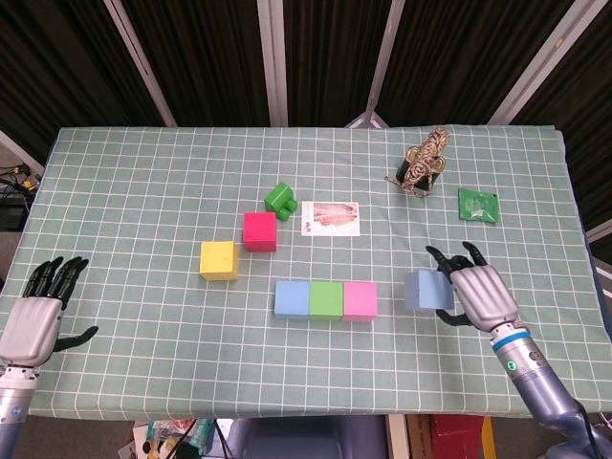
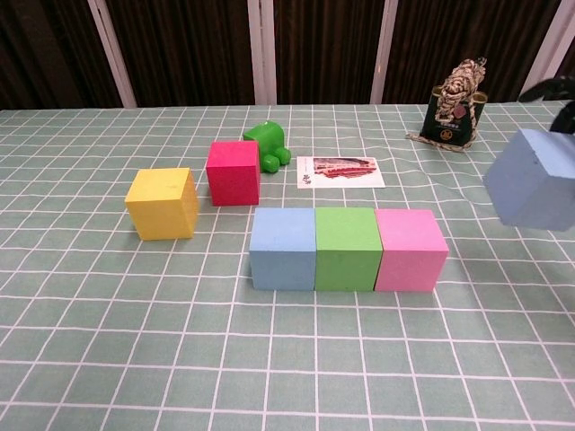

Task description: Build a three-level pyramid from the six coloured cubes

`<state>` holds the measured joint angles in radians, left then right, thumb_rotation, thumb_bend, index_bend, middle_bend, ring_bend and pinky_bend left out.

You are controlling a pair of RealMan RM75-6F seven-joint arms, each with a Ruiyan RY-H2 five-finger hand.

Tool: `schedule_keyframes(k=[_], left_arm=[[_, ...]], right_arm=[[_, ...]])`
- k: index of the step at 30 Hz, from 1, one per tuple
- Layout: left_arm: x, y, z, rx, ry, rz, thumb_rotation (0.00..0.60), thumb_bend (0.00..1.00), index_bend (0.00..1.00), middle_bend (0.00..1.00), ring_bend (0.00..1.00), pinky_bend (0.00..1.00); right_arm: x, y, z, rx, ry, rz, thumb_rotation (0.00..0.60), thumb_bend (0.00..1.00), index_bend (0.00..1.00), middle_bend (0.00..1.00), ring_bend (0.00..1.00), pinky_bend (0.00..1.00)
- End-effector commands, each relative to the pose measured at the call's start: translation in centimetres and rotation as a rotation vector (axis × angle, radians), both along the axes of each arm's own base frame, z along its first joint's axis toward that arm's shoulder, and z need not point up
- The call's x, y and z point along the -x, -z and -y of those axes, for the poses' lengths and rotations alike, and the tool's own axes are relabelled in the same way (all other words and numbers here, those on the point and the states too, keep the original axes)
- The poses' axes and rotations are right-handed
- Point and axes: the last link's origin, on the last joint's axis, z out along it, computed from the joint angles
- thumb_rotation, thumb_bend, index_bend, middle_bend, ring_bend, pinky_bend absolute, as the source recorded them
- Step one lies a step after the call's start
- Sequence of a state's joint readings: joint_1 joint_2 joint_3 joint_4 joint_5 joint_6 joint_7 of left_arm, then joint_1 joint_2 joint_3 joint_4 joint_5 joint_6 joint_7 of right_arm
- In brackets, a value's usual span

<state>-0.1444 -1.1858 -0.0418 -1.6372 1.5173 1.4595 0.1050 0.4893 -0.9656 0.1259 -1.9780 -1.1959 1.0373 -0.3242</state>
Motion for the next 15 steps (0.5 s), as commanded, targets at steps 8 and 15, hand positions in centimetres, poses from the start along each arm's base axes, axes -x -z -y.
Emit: schedule_keyframes(k=[8, 15], left_arm=[[0.0, -0.2, -0.1, 0.006, -0.005, 0.013, 0.6, 0.09, 0.0, 0.06, 0.0, 0.03], [0.1, -0.5, 0.0, 0.009, -0.002, 0.033, 0.6, 0.09, 0.0, 0.06, 0.0, 0.03]], right_arm=[[-8.5, 1.1, 0.4, -0.03, -0.131, -0.077, 0.6, 0.26, 0.0, 0.45, 0.25, 0.0], [-10.4, 3.4, 0.9, -0.045, -0.079, -0.127, 0.6, 0.26, 0.0, 0.45, 0.25, 0.0]])
